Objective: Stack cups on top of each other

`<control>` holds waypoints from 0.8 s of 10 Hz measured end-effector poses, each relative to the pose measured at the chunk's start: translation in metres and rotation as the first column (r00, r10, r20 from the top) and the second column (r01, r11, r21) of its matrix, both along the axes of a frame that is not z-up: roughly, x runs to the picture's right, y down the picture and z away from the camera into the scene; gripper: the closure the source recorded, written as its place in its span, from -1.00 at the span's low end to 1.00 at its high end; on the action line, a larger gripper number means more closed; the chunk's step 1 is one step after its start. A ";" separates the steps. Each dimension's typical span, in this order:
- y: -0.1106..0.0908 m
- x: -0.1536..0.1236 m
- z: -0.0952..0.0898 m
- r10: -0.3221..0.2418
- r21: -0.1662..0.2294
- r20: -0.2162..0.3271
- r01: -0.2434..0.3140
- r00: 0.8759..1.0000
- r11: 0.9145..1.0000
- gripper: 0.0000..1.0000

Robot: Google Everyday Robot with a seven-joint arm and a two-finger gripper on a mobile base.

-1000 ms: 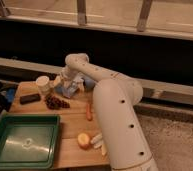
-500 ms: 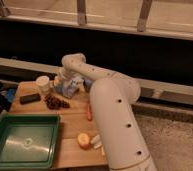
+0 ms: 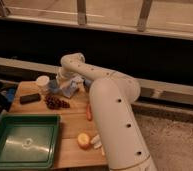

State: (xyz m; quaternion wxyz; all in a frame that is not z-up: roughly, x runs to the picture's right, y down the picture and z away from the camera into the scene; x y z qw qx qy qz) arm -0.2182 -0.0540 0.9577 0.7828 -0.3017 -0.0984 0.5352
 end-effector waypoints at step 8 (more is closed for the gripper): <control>-0.068 0.009 -0.072 -0.080 0.167 -0.103 0.096 0.992 0.981 1.00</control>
